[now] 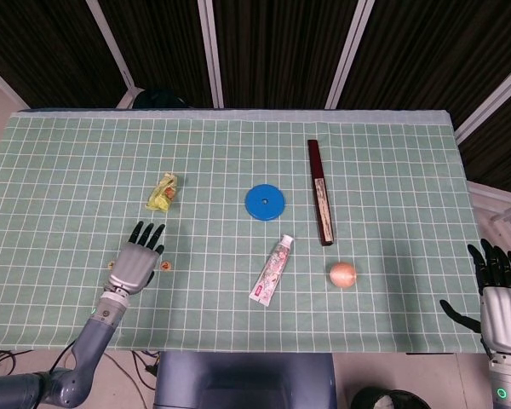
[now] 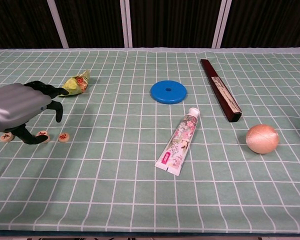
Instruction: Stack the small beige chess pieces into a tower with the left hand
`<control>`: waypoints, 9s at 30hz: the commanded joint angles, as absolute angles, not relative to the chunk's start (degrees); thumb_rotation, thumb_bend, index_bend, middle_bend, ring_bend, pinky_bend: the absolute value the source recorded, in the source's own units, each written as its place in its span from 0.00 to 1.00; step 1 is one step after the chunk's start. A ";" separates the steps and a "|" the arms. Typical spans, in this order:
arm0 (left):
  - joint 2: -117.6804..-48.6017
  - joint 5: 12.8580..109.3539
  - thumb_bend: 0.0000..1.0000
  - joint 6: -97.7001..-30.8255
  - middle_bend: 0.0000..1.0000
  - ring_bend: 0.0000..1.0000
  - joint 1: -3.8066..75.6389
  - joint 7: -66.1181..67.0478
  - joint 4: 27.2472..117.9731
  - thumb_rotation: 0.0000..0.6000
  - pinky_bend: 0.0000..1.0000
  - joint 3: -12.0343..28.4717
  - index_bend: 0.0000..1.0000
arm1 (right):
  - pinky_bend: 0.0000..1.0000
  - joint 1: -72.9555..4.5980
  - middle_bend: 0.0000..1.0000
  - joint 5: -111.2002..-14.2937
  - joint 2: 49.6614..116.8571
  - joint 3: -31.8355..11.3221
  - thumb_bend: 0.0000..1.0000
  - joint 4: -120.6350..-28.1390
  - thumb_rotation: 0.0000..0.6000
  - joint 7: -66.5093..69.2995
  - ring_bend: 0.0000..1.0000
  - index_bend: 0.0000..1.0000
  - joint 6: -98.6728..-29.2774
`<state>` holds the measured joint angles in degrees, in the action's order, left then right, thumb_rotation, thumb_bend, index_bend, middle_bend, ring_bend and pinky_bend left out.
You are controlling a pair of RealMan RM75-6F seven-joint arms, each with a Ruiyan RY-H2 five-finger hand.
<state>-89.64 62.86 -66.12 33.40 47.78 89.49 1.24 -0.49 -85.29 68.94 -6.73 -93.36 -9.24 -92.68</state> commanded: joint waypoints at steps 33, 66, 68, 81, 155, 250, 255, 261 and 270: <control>-95.81 59.22 0.31 -64.38 0.00 0.00 35.82 52.05 84.55 1.00 0.00 2.13 0.48 | 0.00 -0.55 0.01 -84.62 68.66 -6.93 0.23 -93.63 1.00 -9.12 0.00 0.08 -92.29; -88.99 62.21 0.32 -68.37 0.00 0.00 33.95 50.03 90.43 1.00 0.00 1.33 0.49 | 0.00 -0.49 0.01 -84.67 68.70 -6.89 0.23 -93.65 1.00 -9.17 0.00 0.08 -92.42; -88.55 62.30 0.32 -68.00 0.00 0.00 33.78 49.37 90.14 1.00 0.00 1.13 0.49 | 0.00 -0.50 0.01 -84.68 68.73 -6.90 0.23 -93.65 1.00 -9.22 0.00 0.08 -92.44; -88.30 62.98 0.32 -67.28 0.00 0.00 33.07 48.59 89.44 1.00 0.00 0.22 0.49 | 0.00 -0.52 0.01 -84.45 68.74 -6.96 0.23 -93.71 1.00 -9.25 0.00 0.08 -92.31; -85.72 66.32 0.26 -67.16 0.00 0.00 29.35 42.17 85.38 1.00 0.00 -1.07 0.42 | 0.00 -0.48 0.01 -84.53 68.80 -6.93 0.23 -93.75 1.00 -9.26 0.00 0.08 -92.39; -87.30 65.95 0.32 -66.87 0.00 0.00 30.50 47.64 88.85 1.00 0.00 2.52 0.49 | 0.00 -0.36 0.01 -84.35 68.60 -6.98 0.23 -93.91 1.00 -8.70 0.00 0.08 -92.38; -87.72 66.08 0.32 -66.83 0.00 0.00 30.81 48.30 88.73 1.00 0.00 2.34 0.48 | 0.00 -0.40 0.01 -84.32 68.67 -6.97 0.23 -93.96 1.00 -8.79 0.00 0.08 -92.30; -88.13 65.80 0.32 -66.80 0.00 0.00 30.93 48.80 88.58 1.00 0.00 2.15 0.48 | 0.00 -0.41 0.01 -84.28 68.69 -7.02 0.23 -93.95 1.00 -8.83 0.00 0.08 -92.32; -88.36 65.05 0.32 -66.41 0.00 0.00 30.89 49.09 88.03 1.00 0.00 1.68 0.47 | 0.00 -0.40 0.01 -84.27 68.65 -7.02 0.23 -93.91 1.00 -8.75 0.00 0.08 -92.32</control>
<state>-88.36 65.04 -66.42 30.88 49.08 88.03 1.69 -0.40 -84.27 68.65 -7.03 -93.91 -8.75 -92.33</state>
